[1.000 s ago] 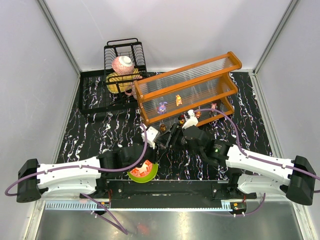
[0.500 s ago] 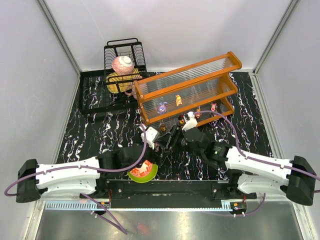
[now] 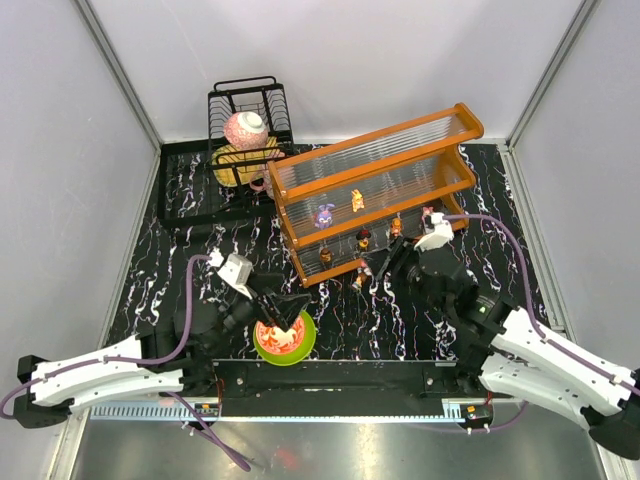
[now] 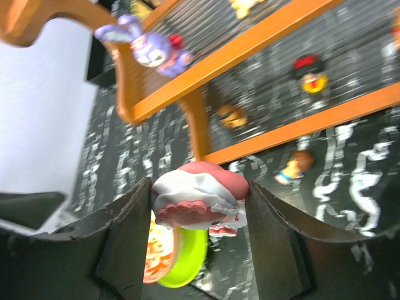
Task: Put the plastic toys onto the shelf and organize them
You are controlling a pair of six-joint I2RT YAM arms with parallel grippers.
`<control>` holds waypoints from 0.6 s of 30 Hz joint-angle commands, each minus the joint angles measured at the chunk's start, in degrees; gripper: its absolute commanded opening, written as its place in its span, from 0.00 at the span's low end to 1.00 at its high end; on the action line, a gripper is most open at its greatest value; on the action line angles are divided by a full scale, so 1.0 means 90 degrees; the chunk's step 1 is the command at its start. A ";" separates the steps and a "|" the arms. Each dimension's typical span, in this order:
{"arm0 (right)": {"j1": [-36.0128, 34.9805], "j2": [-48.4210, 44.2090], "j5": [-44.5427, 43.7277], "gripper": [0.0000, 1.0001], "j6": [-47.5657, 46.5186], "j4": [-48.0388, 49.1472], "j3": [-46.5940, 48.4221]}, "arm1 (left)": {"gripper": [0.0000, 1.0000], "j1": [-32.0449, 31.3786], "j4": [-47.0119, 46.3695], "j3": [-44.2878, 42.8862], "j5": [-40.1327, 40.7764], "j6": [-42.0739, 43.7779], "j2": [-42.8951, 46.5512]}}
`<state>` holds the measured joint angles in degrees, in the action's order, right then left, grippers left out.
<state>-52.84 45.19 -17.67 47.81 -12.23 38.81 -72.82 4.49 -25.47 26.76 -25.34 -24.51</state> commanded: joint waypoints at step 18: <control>0.2147 -0.0686 0.0516 0.00 -0.3204 0.0636 0.0199 | 0.99 -0.0025 0.0477 0.0008 0.0444 -0.0133 0.0243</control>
<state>-39.20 35.77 -22.24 18.44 -9.91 37.52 -72.82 10.74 -25.30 30.24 -26.83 -21.93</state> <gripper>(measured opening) 0.615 0.984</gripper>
